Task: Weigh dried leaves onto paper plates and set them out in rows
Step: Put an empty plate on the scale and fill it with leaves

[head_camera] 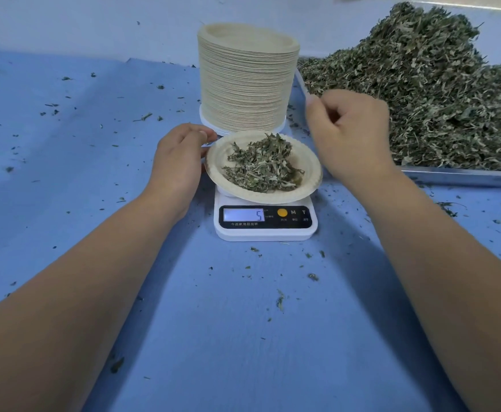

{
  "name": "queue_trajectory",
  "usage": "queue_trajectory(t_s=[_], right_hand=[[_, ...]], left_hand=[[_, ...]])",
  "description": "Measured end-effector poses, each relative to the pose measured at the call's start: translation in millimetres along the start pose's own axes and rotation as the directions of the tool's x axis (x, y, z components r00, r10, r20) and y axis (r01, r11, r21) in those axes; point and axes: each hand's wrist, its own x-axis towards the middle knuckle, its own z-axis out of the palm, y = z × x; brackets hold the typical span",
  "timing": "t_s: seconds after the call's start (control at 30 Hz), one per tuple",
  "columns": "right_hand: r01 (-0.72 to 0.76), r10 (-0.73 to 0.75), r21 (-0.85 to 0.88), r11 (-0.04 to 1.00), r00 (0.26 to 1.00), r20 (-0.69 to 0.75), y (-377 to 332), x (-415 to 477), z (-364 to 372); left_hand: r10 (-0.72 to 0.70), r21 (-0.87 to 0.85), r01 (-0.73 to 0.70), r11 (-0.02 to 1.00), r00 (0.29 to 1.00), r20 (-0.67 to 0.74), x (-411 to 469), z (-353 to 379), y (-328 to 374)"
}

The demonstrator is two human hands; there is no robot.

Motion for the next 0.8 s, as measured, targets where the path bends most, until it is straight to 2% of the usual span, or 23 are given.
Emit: queue_trajectory(t_s=[0.1,0.27,0.5,0.67,0.73,0.8], right_hand=[[-0.083,0.084,-0.129,0.988,0.996,-0.001,26,2,-6],[-0.144,0.155,-0.192,0.971,0.987,0.047,43,-1,-5],[-0.169,0.178,-0.152,0.974,0.983,0.042,45,-2,-2],[-0.189,0.203,-0.201,0.961,0.978,0.051,52,-2,-1],[-0.197,0.206,-0.134,0.971,0.977,0.061,46,2,-3],[-0.137,0.140,-0.030,0.990,0.979,0.150,31,8,-6]], left_hand=[[0.008,0.002,-0.008,1.000,1.000,-0.001,1,0,-1],[0.017,0.003,-0.017,1.000,1.000,0.001,1,0,-1],[0.020,0.002,-0.020,1.000,1.000,0.008,0,0,-2],[0.018,-0.006,-0.018,1.000,1.000,0.004,0,0,-1],[0.018,0.004,-0.018,1.000,1.000,0.004,0,0,-1],[0.018,0.012,-0.018,1.000,1.000,0.002,0,0,-2]])
